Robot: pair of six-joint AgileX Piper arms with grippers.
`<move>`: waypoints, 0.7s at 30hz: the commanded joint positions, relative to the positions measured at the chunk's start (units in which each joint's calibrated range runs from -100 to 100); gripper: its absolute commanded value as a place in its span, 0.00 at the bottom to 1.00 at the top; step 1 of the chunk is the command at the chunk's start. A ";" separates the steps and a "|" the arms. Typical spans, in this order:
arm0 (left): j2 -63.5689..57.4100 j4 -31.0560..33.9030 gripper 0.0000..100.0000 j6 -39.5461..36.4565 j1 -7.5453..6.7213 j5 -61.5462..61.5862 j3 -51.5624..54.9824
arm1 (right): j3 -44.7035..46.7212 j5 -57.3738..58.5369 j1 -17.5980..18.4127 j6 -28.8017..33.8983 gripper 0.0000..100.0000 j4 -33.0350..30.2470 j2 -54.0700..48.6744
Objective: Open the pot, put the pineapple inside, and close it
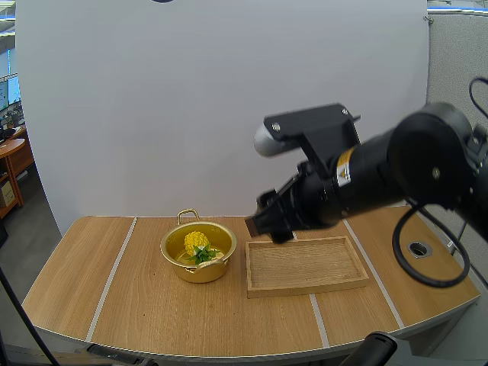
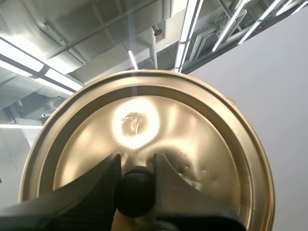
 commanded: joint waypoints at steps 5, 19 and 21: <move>-0.21 0.11 0.00 -0.45 -0.10 -1.89 -0.40 | 6.47 0.95 -0.45 0.02 1.00 1.41 -4.72; -0.21 0.11 0.00 -0.45 -0.10 -1.89 -0.40 | 10.49 -1.66 -1.52 -0.19 1.00 0.97 -9.46; -0.21 0.11 0.00 -0.45 -0.10 -1.89 -0.40 | 10.49 -2.08 -1.52 -0.19 0.86 0.97 -9.46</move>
